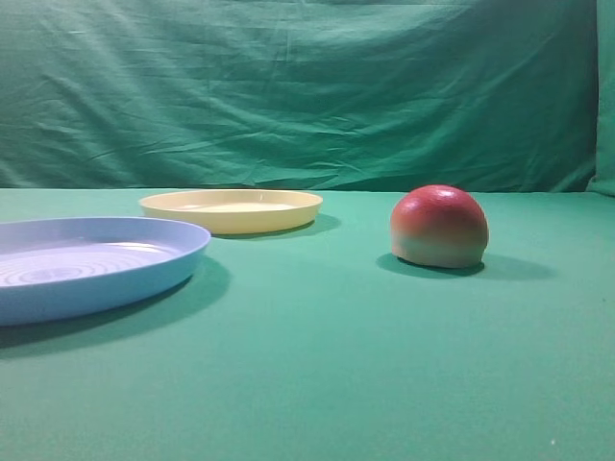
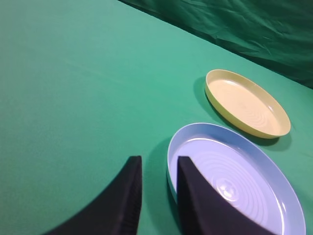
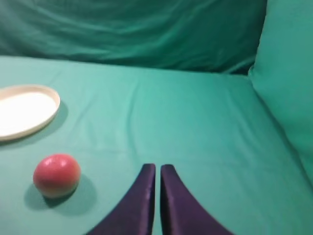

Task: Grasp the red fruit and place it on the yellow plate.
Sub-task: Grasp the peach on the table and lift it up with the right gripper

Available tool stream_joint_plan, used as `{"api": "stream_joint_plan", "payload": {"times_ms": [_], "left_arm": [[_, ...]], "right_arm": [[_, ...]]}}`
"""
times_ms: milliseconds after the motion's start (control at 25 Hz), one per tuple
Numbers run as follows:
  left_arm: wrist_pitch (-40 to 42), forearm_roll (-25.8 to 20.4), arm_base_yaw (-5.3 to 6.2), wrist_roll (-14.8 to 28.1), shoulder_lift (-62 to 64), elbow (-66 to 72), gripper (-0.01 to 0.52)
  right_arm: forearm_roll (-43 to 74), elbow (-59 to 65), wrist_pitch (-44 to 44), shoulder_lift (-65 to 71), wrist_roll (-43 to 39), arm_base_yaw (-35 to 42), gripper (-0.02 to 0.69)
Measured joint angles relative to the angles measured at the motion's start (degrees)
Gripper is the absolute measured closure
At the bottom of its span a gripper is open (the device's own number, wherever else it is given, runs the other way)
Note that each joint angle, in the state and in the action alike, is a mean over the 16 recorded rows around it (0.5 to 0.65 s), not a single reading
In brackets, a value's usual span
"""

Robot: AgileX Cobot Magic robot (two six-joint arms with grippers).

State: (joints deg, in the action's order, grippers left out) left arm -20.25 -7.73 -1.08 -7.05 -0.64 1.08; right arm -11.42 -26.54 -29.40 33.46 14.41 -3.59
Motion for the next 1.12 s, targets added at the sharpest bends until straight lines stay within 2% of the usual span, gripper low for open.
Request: {"api": "stream_joint_plan", "payload": {"times_ms": [320,680,840,1120], "left_arm": [[0.0,0.0,0.00,0.0,0.0,0.0,0.357],[0.0,0.0,0.00,0.0,0.0,0.0,0.357],[0.0,0.0,0.00,0.0,0.0,0.0,0.357],[0.0,0.0,0.00,0.0,0.0,0.0,0.357]], "right_arm": [[-2.2,-9.4,-2.9,16.4,5.6,-4.5,0.665],[-1.3,-18.7,-6.4,32.7,7.9,-14.8,0.650],[-0.6,-20.9,-5.7,38.5,7.9,-18.7,0.569],[0.1,-24.0,-2.7,48.0,7.9,-22.2,0.298]]}}
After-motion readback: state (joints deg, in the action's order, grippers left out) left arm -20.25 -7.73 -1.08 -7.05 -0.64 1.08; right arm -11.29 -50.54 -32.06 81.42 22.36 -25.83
